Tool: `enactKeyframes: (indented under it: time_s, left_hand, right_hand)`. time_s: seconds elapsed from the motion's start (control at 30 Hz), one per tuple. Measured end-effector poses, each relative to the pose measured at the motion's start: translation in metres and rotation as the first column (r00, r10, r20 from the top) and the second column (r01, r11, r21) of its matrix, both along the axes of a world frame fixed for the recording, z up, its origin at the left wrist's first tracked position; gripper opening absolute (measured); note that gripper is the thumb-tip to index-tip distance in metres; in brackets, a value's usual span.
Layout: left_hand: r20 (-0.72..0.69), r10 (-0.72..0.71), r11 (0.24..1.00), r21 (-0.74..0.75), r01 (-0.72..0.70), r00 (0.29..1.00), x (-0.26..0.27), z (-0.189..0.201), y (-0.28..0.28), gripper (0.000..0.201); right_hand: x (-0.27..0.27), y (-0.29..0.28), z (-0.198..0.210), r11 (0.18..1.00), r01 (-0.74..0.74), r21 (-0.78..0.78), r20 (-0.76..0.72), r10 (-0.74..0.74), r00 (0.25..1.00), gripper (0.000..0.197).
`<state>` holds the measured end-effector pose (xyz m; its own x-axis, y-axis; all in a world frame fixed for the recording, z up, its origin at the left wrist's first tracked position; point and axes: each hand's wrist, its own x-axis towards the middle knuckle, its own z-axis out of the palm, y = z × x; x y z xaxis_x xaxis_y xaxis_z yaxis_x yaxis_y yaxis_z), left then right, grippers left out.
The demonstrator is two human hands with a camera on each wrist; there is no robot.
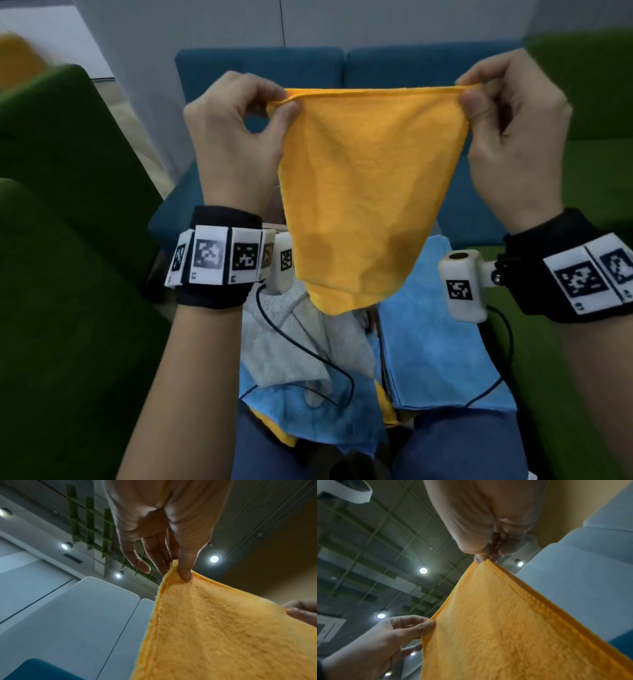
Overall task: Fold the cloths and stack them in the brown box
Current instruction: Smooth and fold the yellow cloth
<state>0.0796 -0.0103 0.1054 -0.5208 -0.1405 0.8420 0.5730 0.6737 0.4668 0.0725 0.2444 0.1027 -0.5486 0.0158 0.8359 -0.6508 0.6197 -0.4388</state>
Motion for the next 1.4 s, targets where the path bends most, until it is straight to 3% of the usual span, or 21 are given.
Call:
enactKeyframes:
  time_s: [0.1, 0.4, 0.53, 0.7, 0.77, 0.87, 1.1, 1.27, 1.4]
  left_hand:
    - [0.027, 0.041, 0.999, -0.023, -0.04, 0.999, -0.003, -0.005, -0.001, 0.023]
    - [0.073, 0.146, 0.989, -0.016, -0.145, 0.987, -0.009, -0.02, -0.004, 0.024]
    - [0.085, 0.153, 0.988, -0.013, -0.152, 0.985, -0.012, -0.021, -0.005, 0.019]
    - [0.11, 0.058, 0.996, 0.058, -0.064, 0.992, -0.014, -0.015, 0.001, 0.01]
    - [0.085, 0.059, 0.997, 0.036, -0.062, 0.995, -0.015, -0.005, 0.004, 0.02]
    - [0.066, 0.055, 0.998, -0.01, -0.055, 0.996, -0.016, 0.004, 0.007, 0.015]
    - [0.093, -0.285, 0.954, 0.119, 0.274, 0.954, -0.006, -0.002, 0.027, 0.016]
    - [0.104, -0.308, 0.943, 0.167, 0.288, 0.946, -0.012, -0.009, 0.034, 0.025]
    - [0.085, -0.296, 0.948, 0.145, 0.282, 0.951, -0.008, -0.003, 0.039, 0.029]
  right_hand:
    - [0.003, -0.003, -0.004, 1.0, -0.011, 0.028, 0.028, 0.01, 1.0, 0.004]
    - [-0.006, -0.011, -0.018, 1.0, -0.003, -0.015, 0.125, 0.005, 0.992, 0.008]
    - [-0.002, -0.01, -0.017, 0.995, -0.086, -0.044, 0.114, 0.09, 0.989, 0.009]
    - [-0.001, -0.001, -0.013, 0.999, -0.015, 0.036, 0.079, 0.012, 0.997, 0.018]
    - [-0.004, 0.003, -0.007, 0.999, 0.002, 0.036, 0.043, -0.004, 0.999, 0.019]
    - [-0.008, 0.007, 0.002, 0.999, 0.007, 0.039, 0.0, -0.007, 1.0, 0.02]
    - [-0.013, 0.012, 0.005, 0.995, -0.027, -0.101, -0.112, 0.015, 0.994, 0.013]
    - [-0.01, 0.022, -0.004, 1.0, 0.007, 0.027, 0.028, -0.008, 1.0, 0.028]
    - [-0.005, 0.023, 0.001, 0.998, 0.037, -0.046, 0.022, -0.036, 0.999, 0.028]
